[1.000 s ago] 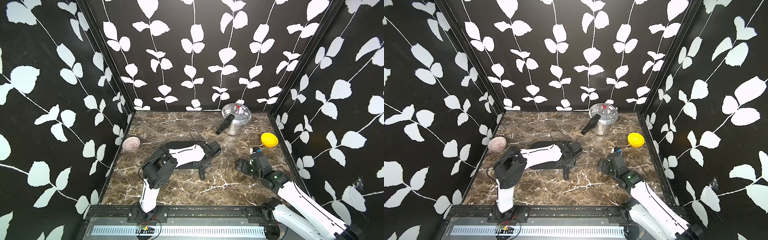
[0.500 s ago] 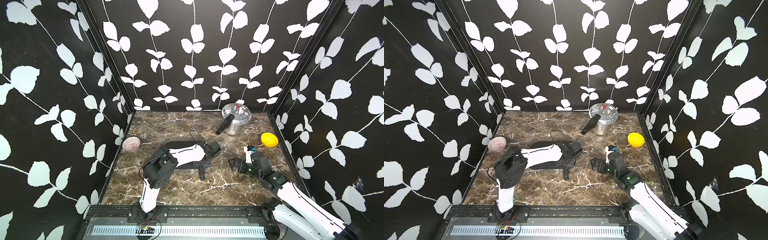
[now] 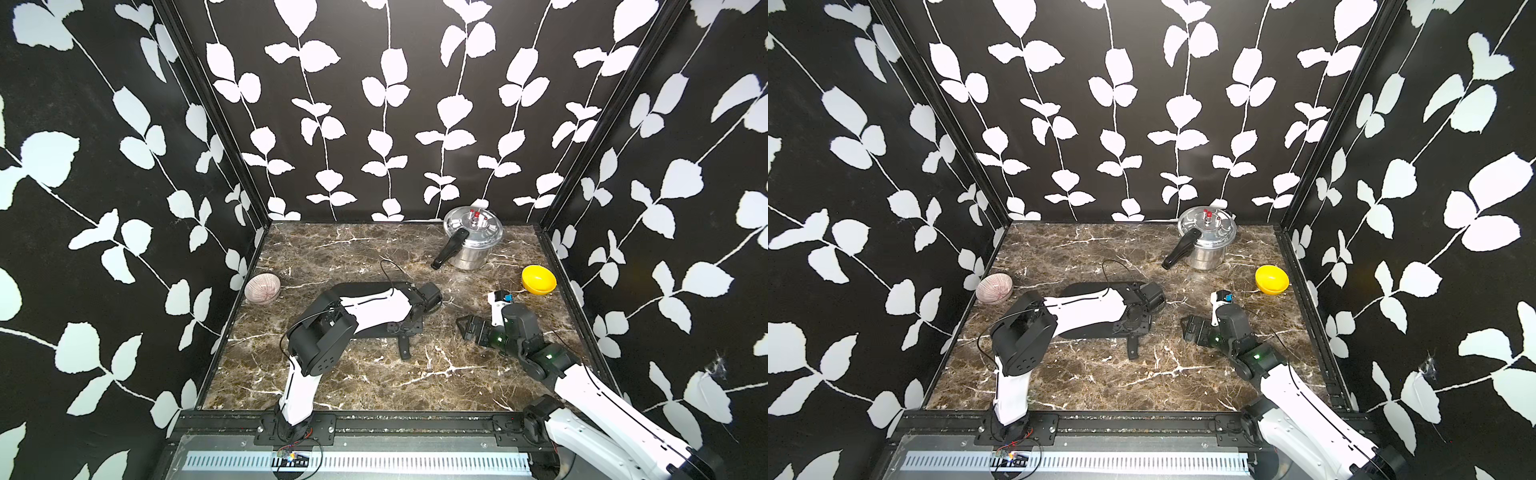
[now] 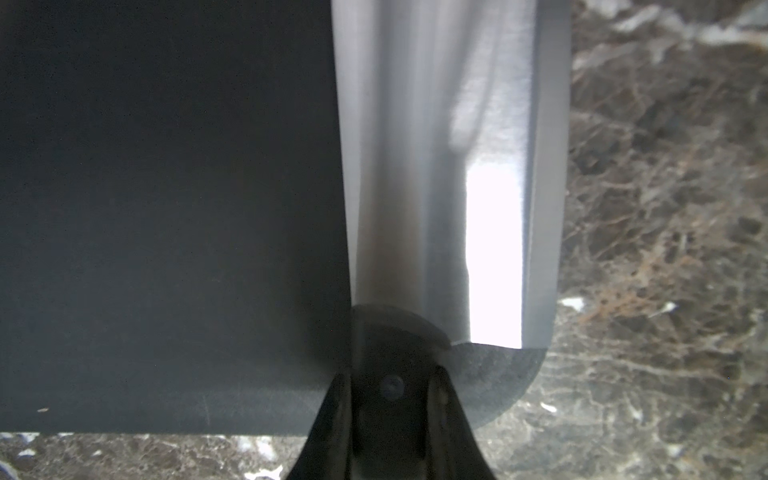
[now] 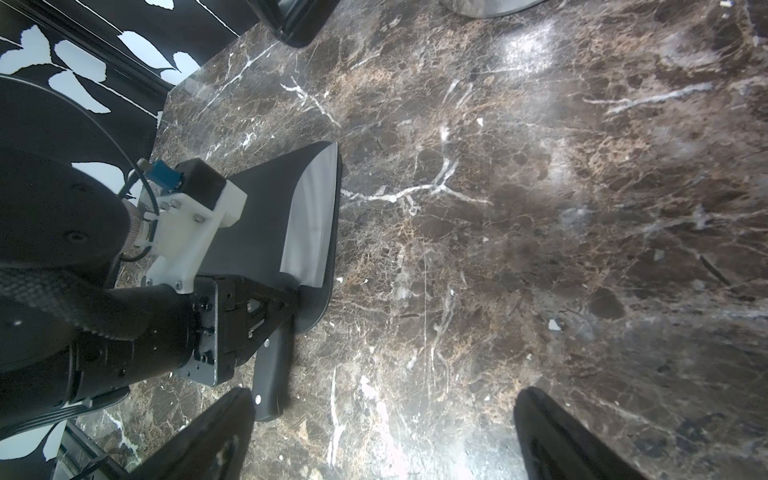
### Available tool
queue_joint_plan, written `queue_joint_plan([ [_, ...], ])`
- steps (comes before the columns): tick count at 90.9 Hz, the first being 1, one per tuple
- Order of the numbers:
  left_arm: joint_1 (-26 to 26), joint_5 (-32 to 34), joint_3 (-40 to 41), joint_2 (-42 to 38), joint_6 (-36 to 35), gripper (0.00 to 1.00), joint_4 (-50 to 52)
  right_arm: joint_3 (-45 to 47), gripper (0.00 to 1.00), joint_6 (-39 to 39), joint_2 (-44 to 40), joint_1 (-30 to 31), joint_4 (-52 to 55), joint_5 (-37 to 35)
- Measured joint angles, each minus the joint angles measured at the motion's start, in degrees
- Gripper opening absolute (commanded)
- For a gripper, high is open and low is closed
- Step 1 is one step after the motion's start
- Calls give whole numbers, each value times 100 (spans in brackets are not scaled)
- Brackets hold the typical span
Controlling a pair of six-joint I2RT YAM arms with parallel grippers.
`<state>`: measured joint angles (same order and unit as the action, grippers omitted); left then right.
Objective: Align the knife with the edge of the cutting board
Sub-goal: Place the knife at the edge of the cutting board.
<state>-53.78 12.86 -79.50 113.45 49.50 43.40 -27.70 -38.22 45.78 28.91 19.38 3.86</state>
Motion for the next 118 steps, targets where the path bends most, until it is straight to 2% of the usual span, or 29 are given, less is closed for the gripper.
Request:
queue_joint_plan([
  [30, 0, 0, 0, 0, 4, 23, 0, 20, 99, -2, -7, 0, -4, -2],
  [42, 0, -7, 0, 2, 9, 30, 2, 70, 99, -2, -9, 0, -2, -4],
  [50, 0, -11, 0, 2, 24, 40, 2, 76, 99, -2, -9, 0, 2, -7],
  [66, 0, -22, 0, 2, 17, 42, 4, 76, 99, -4, -11, 0, 2, -17],
  [89, 0, -26, 0, 2, 2, 50, 7, 76, 99, -22, -15, 0, 2, -26],
  [118, 48, 7, -243, -31, -24, 73, 291, 74, 99, -22, -42, 0, 9, -138],
])
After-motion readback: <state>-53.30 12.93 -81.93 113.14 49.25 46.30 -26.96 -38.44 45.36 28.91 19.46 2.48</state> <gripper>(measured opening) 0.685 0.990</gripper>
